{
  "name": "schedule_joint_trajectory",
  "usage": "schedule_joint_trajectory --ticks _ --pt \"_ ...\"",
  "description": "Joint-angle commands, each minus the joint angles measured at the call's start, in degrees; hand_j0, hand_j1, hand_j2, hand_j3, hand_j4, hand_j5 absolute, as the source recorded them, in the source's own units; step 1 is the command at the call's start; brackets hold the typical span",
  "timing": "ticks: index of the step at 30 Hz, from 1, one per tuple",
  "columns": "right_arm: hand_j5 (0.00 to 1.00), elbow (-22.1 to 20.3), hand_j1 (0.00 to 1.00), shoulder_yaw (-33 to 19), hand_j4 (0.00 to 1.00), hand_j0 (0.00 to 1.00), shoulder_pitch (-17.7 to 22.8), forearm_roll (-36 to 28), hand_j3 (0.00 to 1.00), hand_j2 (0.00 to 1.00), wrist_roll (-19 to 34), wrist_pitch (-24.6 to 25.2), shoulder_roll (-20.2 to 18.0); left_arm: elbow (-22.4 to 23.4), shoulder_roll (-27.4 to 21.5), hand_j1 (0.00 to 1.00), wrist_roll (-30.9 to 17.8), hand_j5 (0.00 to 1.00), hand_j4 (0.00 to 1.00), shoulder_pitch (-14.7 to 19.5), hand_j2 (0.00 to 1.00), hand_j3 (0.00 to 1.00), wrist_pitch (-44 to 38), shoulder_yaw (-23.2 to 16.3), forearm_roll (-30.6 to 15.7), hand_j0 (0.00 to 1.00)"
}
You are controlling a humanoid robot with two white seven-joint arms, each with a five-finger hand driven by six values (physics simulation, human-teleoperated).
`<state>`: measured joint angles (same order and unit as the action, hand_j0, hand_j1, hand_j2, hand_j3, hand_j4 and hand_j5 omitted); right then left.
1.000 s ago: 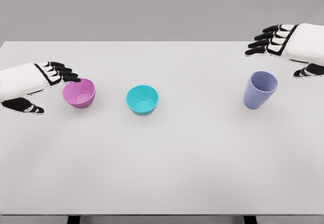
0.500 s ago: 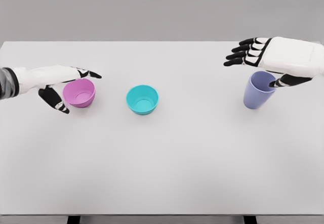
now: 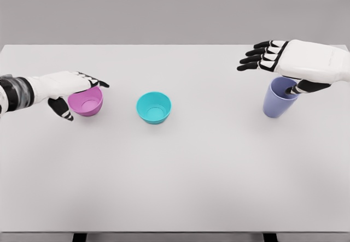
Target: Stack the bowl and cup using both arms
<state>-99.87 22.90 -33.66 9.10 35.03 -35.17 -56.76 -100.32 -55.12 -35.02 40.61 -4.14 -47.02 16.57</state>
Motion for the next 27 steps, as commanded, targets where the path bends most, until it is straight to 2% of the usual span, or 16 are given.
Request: schedule_joint_trajectory --ticks 1,6,17,25,27 --pt "1.0 0.2 1.0 0.0 1.0 1.0 0.0 -0.3 1.0 1.0 0.0 0.2 -0.1 0.0 0.6 1.0 0.0 1.0 1.0 0.0 1.0 1.0 0.4 0.0 2.2 1.0" --pt "1.0 0.3 1.0 0.0 1.0 1.0 0.0 -0.3 1.0 1.0 0.0 0.2 0.0 0.4 0.8 1.0 0.0 1.0 1.0 0.1 1.0 1.0 1.3 -1.5 3.5 1.0" --pt "1.0 0.4 1.0 0.0 1.0 1.0 -0.2 -0.2 1.0 1.0 0.0 0.2 0.0 2.2 2.7 1.0 0.0 1.0 1.0 0.4 1.0 1.0 1.7 -1.8 7.1 1.0" --pt "1.0 0.4 1.0 0.0 1.0 1.0 -0.2 -0.2 1.0 1.0 0.0 0.2 0.2 2.4 2.9 1.0 0.0 1.0 1.0 0.4 1.0 1.0 1.7 -2.0 7.1 1.0" --pt "1.0 0.4 1.0 0.0 1.0 1.0 -0.2 -0.2 1.0 1.0 0.0 0.2 0.3 3.8 3.7 1.0 0.0 1.0 1.0 0.4 1.0 1.0 1.7 -2.0 7.1 1.0"
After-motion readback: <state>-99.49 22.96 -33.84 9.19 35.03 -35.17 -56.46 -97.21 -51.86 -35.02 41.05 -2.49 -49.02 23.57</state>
